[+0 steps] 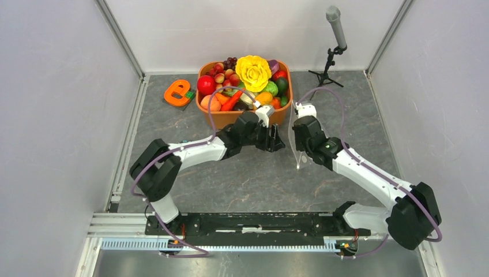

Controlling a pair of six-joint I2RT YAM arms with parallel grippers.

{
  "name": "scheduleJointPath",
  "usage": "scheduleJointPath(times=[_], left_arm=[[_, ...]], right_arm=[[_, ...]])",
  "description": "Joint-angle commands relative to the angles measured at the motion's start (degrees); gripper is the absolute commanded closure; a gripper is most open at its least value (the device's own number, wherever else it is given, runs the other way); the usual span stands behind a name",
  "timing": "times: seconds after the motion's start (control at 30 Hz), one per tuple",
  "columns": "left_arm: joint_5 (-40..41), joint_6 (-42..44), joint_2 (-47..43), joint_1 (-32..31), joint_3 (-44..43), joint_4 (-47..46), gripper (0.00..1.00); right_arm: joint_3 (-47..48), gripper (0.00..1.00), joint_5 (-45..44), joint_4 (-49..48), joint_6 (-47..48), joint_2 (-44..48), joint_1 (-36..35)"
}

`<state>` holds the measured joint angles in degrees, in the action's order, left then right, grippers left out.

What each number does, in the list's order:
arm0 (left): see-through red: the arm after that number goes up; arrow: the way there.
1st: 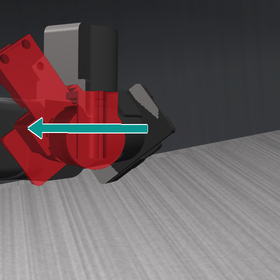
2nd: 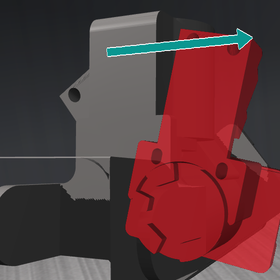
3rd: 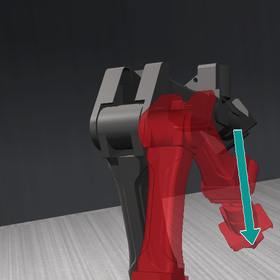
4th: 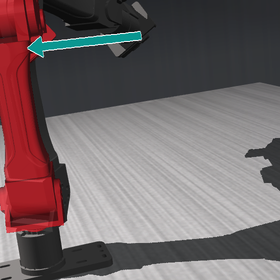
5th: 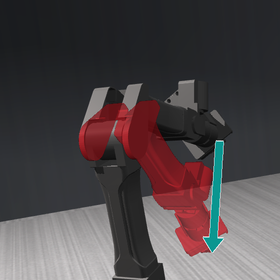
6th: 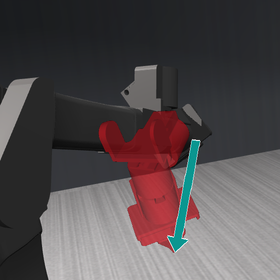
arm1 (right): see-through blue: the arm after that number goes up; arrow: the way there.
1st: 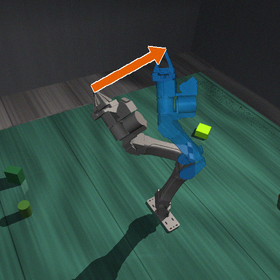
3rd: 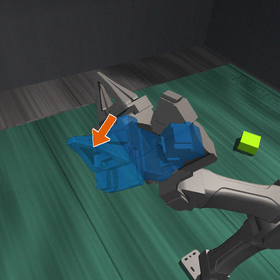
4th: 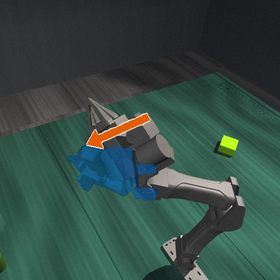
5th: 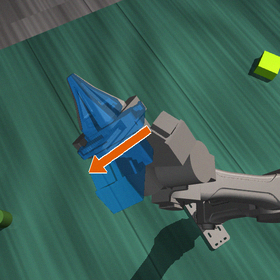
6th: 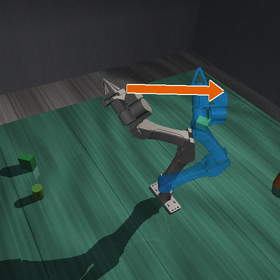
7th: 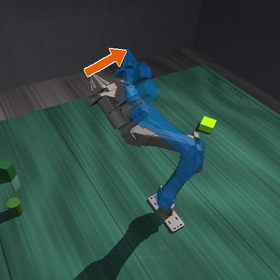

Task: Place the food in the zip-top bag and seal the zipper
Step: Open the zipper of the food storage bag, then pick up the fake vegetable from the bin.

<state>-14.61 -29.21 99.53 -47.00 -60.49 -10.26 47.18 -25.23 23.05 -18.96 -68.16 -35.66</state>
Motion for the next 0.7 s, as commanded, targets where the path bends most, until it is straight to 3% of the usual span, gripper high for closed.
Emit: scheduleJointPath(times=[0.0,0.17,0.37,0.5,0.67], left_arm=[[0.01,5.84,-8.63,0.07,3.34,-0.29,0.3],[4.27,8.18,-17.67,0.07,8.2,0.77,0.19],[13.93,13.05,-23.45,1.74,4.2,6.63,0.04],[11.39,13.19,-22.06,7.1,-1.48,9.07,0.0],[0.91,18.96,-15.71,11.69,-12.15,14.22,0.0]], right_arm=[[1.69,1.0,3.89,-4.82,0.28,-1.23,1.28],[1.37,1.0,6.89,-7.0,-0.29,-1.78,1.47],[-0.32,1.0,9.92,-10.44,-1.02,-0.54,1.47],[-0.9,1.0,9.78,-10.61,-1.11,-0.11,1.48],[-1.6,1.0,9.66,-11.01,-0.59,0.51,1.47]])
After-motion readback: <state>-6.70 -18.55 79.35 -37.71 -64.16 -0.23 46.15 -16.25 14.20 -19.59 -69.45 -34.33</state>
